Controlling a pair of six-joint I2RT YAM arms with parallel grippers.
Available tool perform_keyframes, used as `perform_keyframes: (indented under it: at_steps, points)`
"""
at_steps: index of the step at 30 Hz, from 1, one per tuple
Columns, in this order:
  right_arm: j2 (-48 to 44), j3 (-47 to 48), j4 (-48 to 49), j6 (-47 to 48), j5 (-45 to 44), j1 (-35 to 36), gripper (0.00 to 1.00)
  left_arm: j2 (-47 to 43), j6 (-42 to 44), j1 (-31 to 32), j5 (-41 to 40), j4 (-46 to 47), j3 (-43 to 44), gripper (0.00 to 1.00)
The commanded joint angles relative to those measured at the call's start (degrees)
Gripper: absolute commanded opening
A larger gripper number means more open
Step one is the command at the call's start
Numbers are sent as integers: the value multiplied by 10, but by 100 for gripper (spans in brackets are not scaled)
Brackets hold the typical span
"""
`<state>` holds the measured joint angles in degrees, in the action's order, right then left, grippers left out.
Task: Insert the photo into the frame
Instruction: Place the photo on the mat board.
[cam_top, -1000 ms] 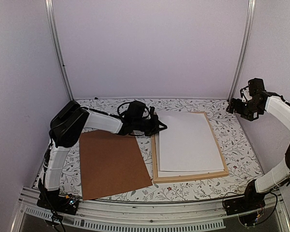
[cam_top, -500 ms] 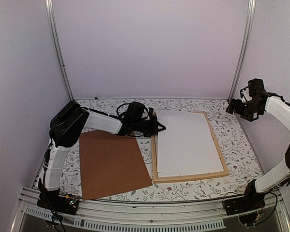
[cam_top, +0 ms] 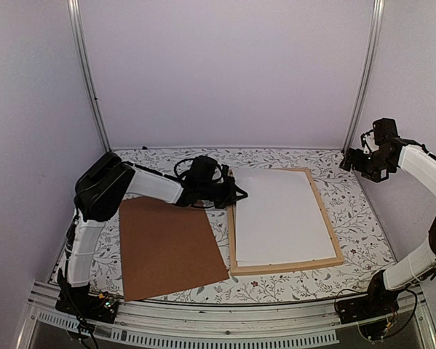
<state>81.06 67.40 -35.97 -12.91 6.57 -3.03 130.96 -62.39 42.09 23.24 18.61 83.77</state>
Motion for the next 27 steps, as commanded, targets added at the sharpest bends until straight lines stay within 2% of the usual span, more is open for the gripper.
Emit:
perform_keyframes:
  at_steps: [1, 17, 27]
  points:
    - [2, -6, 9, -2, 5, -2, 93, 6, 0, 0, -7, 8, -1, 1]
    - [2, -5, 8, -1, 7, -2, 93, 18, -8, 12, -16, 6, 17, 2]
    - [3, -5, 9, -1, 10, -2, 93, 24, -4, 17, -15, -6, 30, 9]
